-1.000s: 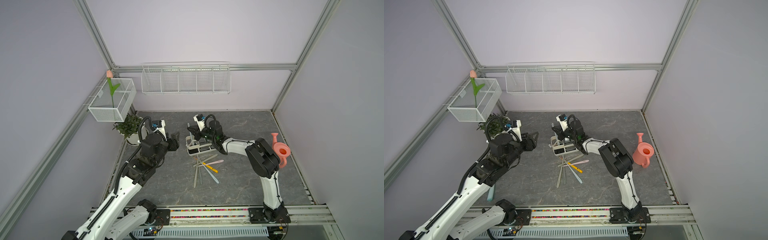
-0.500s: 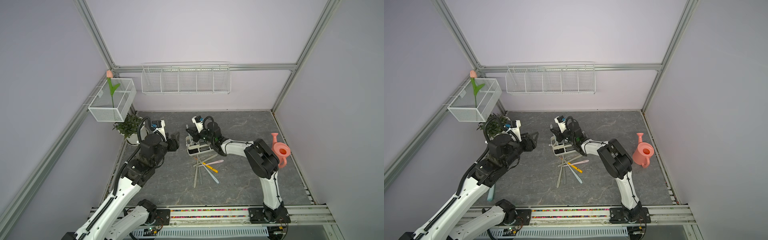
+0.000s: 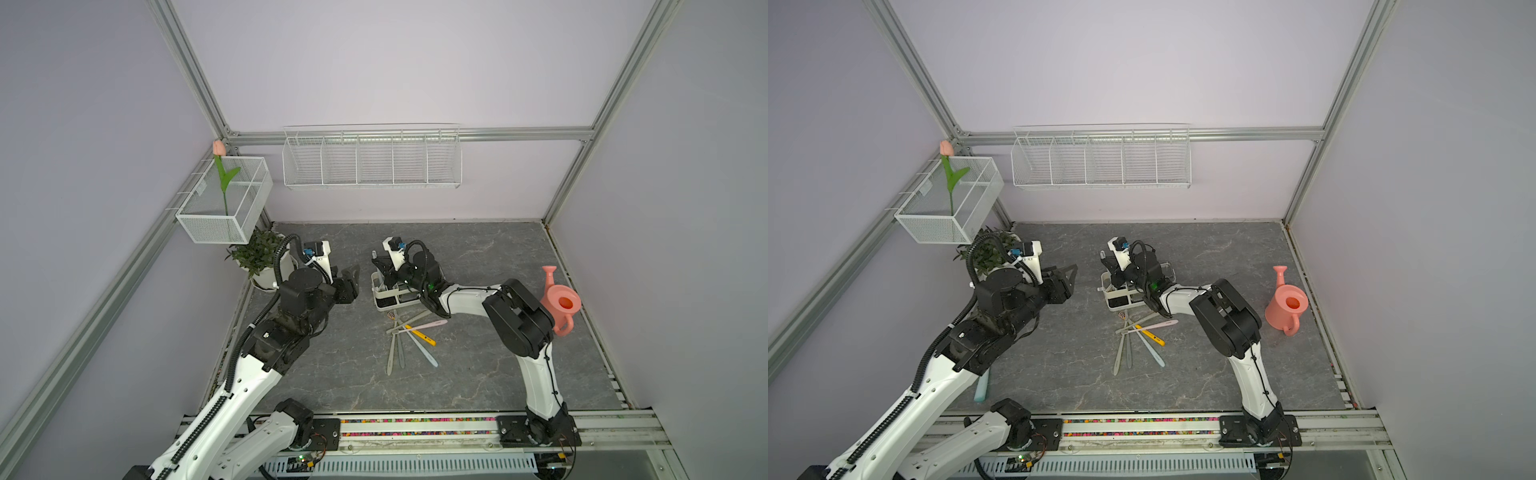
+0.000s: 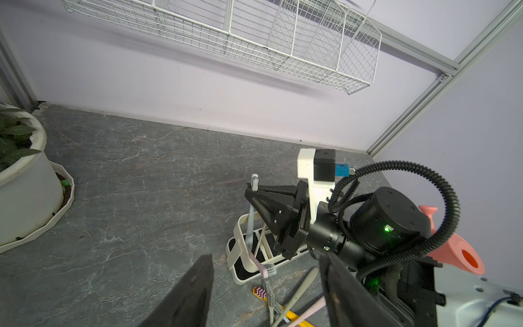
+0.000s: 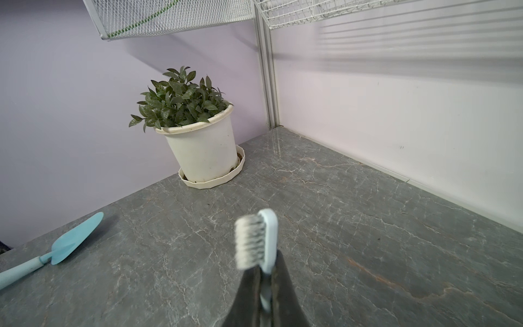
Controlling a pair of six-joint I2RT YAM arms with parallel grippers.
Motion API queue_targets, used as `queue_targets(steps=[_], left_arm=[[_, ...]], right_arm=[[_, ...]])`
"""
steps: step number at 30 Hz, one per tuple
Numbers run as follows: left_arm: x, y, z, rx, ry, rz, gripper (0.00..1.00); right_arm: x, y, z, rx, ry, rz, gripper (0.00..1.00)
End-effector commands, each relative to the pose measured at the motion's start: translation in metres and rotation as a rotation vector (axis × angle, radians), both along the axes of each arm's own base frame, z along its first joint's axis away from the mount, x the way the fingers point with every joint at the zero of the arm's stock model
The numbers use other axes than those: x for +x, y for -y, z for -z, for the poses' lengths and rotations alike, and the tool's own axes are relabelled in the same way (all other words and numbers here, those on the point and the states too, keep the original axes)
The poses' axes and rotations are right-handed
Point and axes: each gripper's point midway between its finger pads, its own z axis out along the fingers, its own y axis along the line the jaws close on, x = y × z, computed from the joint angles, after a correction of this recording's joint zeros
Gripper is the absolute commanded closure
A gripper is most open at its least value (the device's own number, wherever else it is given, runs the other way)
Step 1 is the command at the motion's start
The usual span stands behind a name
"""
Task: Place the toothbrush into the toothbrush holder
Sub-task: Place the toothbrush in the toothbrush holder.
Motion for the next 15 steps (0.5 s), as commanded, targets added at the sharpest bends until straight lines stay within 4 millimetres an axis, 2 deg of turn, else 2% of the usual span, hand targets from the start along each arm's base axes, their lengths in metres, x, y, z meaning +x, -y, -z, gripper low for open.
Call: queue_targets(steps=[1, 10, 15], left_arm=[[-0.0024, -0.0004, 0.0005, -0.012, -0.005, 0.006, 0.36], [-0.0014, 0.0022, 0.0035, -0.009, -0.011, 0.016, 0.36], [-0.0004, 0.0052, 0.0038, -0.014, -0.012, 0.026, 0.36]], right_arm=[[0.0041, 0.0002, 0.0025, -0.002, 0.051, 0.027, 0.93], [0.0057, 0.0015, 0.011, -0.016, 0.058, 0.043, 0.93], [0.0054, 0.0049, 0.0049, 0.006, 0.1, 0.065, 0.93]])
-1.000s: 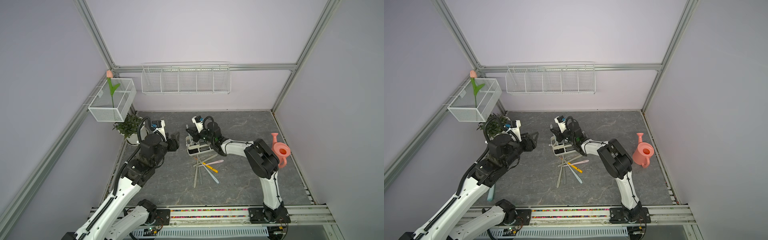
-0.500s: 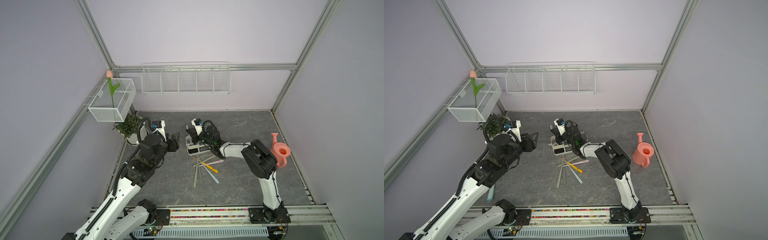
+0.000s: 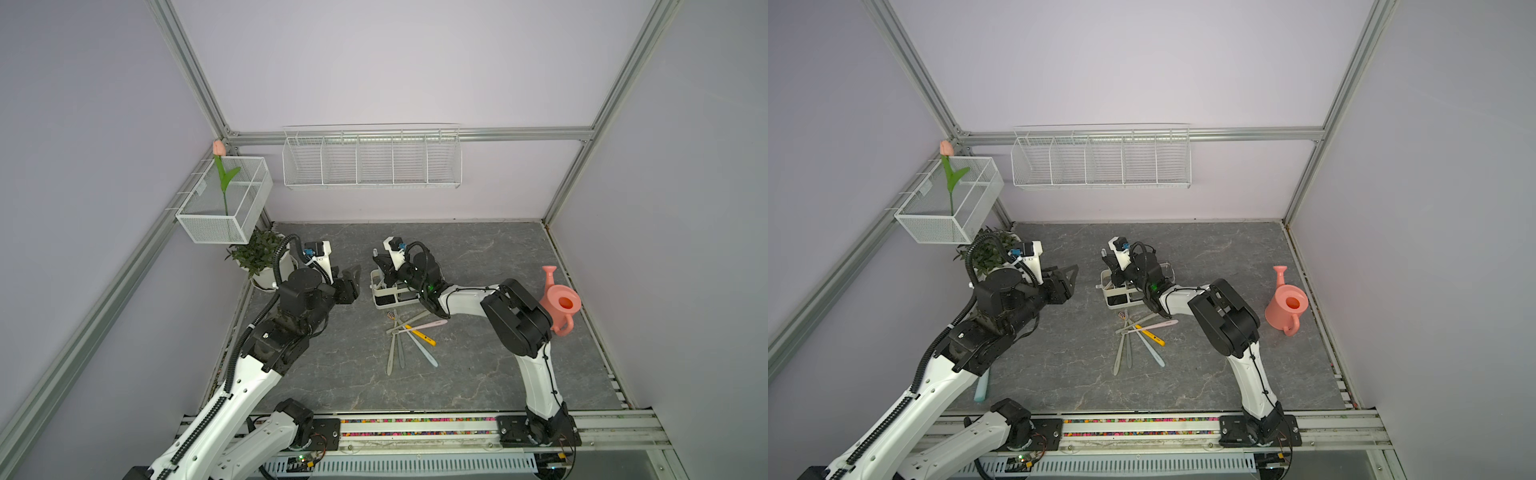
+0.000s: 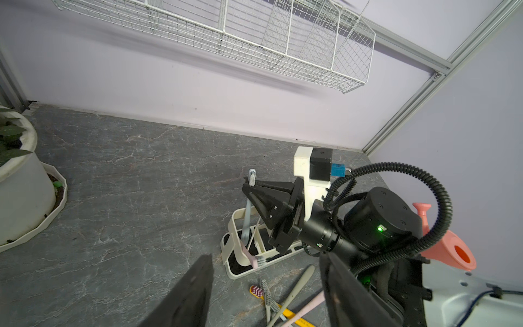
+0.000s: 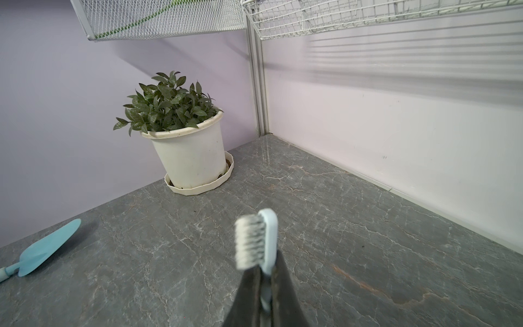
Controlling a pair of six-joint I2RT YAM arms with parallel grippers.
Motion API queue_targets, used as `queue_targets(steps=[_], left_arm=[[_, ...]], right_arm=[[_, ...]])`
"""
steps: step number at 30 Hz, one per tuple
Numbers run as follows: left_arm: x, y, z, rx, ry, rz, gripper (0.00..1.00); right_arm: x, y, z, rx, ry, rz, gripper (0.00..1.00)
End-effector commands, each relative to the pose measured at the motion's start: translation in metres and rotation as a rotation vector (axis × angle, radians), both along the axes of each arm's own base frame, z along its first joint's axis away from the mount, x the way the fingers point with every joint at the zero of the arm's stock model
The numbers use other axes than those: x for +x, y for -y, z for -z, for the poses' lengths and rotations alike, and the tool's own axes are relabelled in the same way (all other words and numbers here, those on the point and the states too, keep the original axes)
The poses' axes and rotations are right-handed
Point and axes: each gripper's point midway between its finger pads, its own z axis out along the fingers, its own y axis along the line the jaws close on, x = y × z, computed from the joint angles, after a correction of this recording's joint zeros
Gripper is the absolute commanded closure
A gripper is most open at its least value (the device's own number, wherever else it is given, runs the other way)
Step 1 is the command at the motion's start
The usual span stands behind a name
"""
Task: Place the toothbrush into the toothbrush holder
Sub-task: Place the toothbrush in the toothbrush holder.
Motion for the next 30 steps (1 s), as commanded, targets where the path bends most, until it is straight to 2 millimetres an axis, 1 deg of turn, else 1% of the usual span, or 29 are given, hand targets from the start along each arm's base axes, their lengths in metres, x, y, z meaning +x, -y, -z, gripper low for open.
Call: queue_targets(steps=[1, 3, 9, 13, 16, 20, 23, 30], left_arm=[[0.001, 0.002, 0.004, -0.007, -0.012, 0.008, 0.36], [0.002, 0.004, 0.004, -0.006, -0.012, 0.014, 0.36], [0.003, 0.008, 0.007, 0.002, -0.029, 0.034, 0.36], [0.001, 0.006, 0.007, 0.003, -0.029, 0.028, 0.36], [0.0, 0.004, 0.006, 0.0, -0.02, 0.024, 0.36], [-0.001, 0.004, 0.006, 0.0, -0.022, 0.026, 0.36], [-0.001, 0.006, 0.007, 0.001, -0.027, 0.033, 0.36], [-0.003, 0.003, 0.007, 0.003, -0.022, 0.026, 0.36]], right_arm=[[-0.001, 0.002, 0.008, 0.008, 0.054, 0.02, 0.93], [-0.002, 0.003, 0.006, 0.023, 0.072, 0.021, 0.93], [-0.002, 0.0, 0.011, 0.067, 0.051, 0.006, 0.93], [-0.002, -0.004, 0.014, 0.077, 0.037, -0.014, 0.93], [-0.004, -0.005, 0.011, 0.083, 0.047, -0.025, 0.93], [-0.006, -0.004, 0.0, 0.097, 0.073, -0.031, 0.93], [-0.005, -0.004, -0.004, 0.096, 0.086, -0.028, 0.93], [-0.005, -0.009, 0.005, 0.081, 0.071, -0.043, 0.93]])
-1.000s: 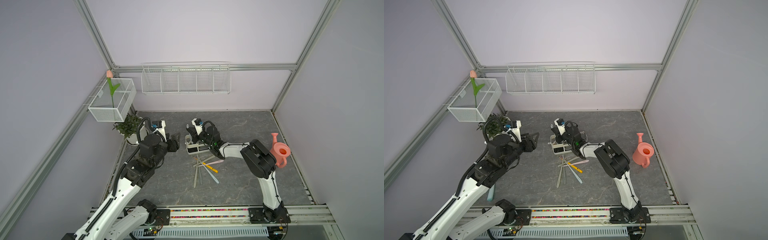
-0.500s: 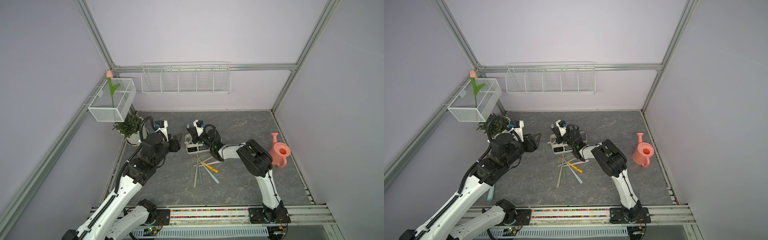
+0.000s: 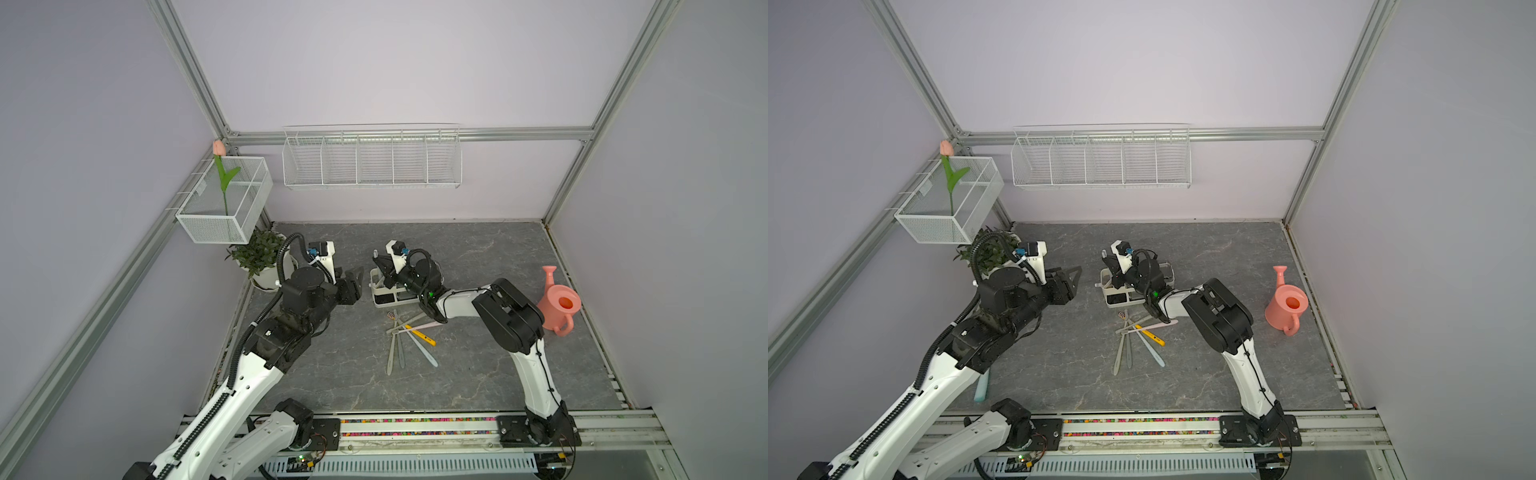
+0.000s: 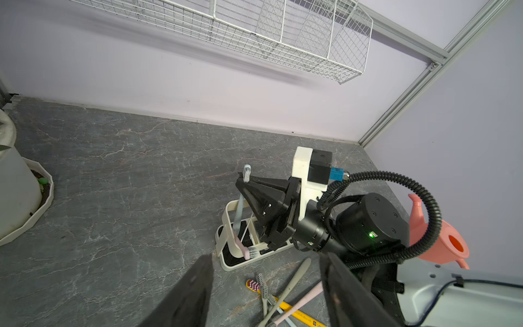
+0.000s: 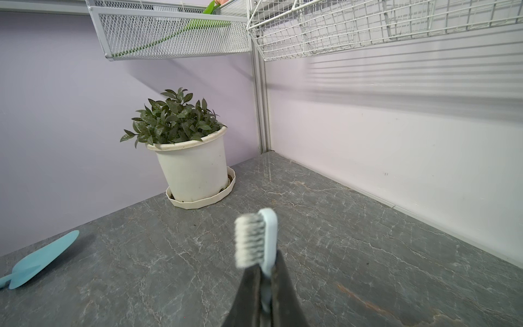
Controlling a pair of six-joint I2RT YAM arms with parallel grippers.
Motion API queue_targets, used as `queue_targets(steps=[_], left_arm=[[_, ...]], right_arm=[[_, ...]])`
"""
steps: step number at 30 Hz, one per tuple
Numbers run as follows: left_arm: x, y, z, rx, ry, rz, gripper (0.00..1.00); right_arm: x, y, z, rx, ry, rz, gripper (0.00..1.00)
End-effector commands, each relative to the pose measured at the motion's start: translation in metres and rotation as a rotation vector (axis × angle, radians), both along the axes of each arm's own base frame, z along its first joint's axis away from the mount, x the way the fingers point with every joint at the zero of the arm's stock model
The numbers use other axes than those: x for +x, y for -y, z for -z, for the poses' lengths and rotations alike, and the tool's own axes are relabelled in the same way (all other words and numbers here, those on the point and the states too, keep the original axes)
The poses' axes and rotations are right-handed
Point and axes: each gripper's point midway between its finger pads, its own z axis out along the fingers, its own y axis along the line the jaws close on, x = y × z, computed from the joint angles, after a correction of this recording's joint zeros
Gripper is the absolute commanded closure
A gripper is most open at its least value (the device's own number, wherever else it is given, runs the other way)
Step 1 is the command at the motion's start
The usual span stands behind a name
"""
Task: Place the toothbrush into the toothbrush holder
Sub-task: Place the toothbrush in the toothbrush holder.
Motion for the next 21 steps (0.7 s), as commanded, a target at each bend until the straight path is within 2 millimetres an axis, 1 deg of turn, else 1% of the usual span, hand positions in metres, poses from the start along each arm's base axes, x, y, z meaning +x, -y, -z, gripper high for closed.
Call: queue_targets(steps=[1, 6, 12, 15, 19, 21], left_arm=[[-0.004, -0.004, 0.001, -0.001, 0.002, -0.003, 0.36], [-0.003, -0.002, 0.005, 0.003, -0.007, 0.0, 0.36], [-0.003, -0.001, 0.004, -0.003, -0.004, 0.004, 0.36], [-0.003, -0.001, 0.003, -0.008, -0.002, 0.007, 0.36], [-0.003, 0.0, 0.003, -0.014, -0.003, 0.01, 0.36], [-0.003, 0.001, 0.003, -0.016, -0.005, 0.013, 0.35]], right_arm=[[-0.003, -0.007, 0.002, 0.004, 0.015, -0.028, 0.93], [-0.003, -0.008, 0.008, -0.008, -0.003, -0.032, 0.93], [-0.006, -0.009, 0.018, -0.034, -0.028, -0.037, 0.93], [-0.004, -0.004, 0.02, -0.023, -0.04, -0.013, 0.88], [-0.004, -0.003, 0.016, -0.008, -0.044, -0.012, 0.82], [-0.004, -0.001, 0.013, -0.003, -0.04, -0.002, 0.74]])
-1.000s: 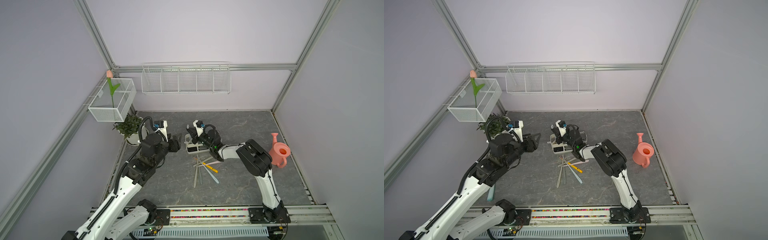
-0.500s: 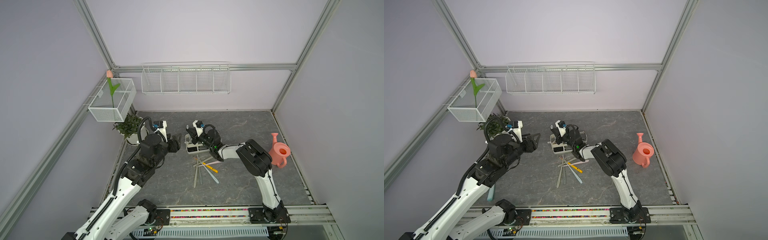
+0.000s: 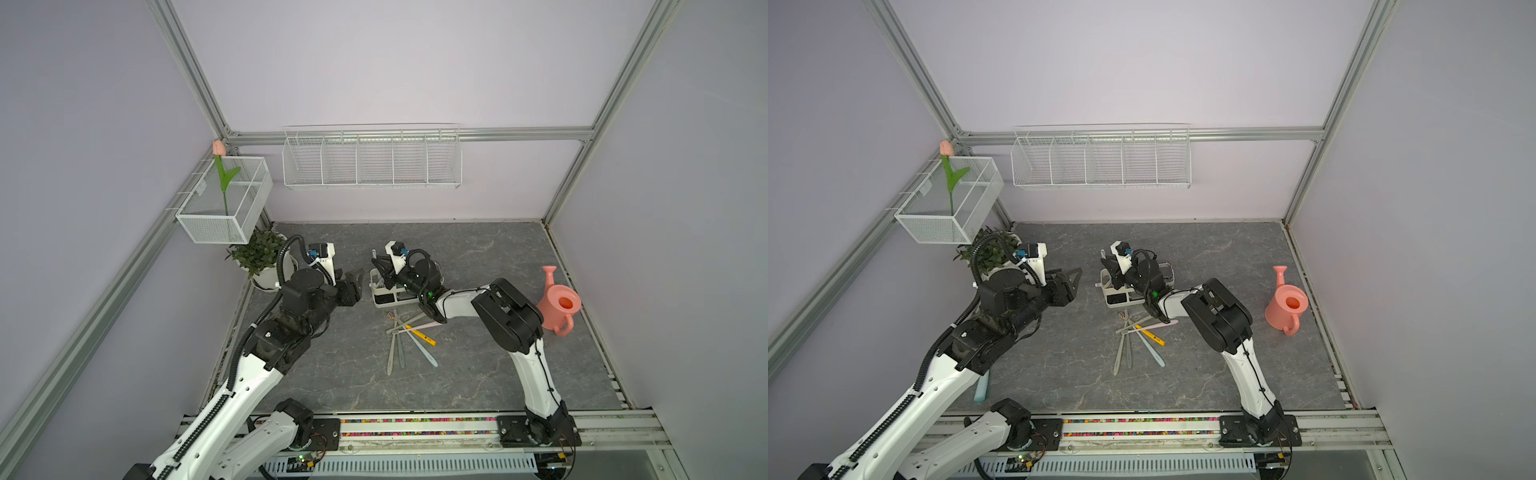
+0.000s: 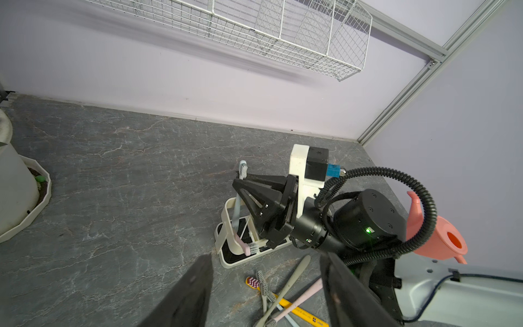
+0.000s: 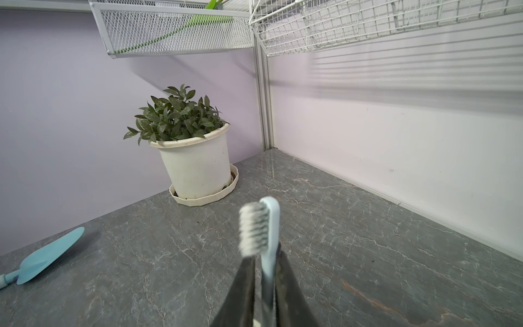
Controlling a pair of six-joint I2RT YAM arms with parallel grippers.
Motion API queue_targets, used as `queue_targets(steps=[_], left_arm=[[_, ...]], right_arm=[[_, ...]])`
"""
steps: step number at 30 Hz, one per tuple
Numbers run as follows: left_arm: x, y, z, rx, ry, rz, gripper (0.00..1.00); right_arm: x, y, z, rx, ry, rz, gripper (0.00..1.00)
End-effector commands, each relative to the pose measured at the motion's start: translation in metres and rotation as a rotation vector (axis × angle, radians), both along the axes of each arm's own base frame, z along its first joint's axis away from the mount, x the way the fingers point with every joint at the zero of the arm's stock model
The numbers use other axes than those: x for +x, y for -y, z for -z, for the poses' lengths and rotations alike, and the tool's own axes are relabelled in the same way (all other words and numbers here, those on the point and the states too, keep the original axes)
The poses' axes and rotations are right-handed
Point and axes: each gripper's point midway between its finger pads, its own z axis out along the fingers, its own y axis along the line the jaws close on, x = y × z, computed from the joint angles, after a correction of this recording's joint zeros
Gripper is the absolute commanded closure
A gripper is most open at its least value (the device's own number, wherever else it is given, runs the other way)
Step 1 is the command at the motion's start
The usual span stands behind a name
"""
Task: Place the toothbrush into the toothbrush holder
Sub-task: Place the toothbrush in the toothbrush holder.
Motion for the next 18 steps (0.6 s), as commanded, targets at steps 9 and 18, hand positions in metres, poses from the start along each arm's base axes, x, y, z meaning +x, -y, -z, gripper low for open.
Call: queue_targets(steps=[9, 18], left_arm=[[-0.003, 0.001, -0.004, -0.029, 0.004, 0.011, 0.35], [-0.006, -0.001, -0.008, -0.045, 0.01, 0.01, 0.34]], right_arm=[[-0.007, 0.009, -0.011, 0.002, 0.013, 0.024, 0.54], [-0.015, 0.028, -0.049, 0.015, 0.093, 0.077, 0.52]])
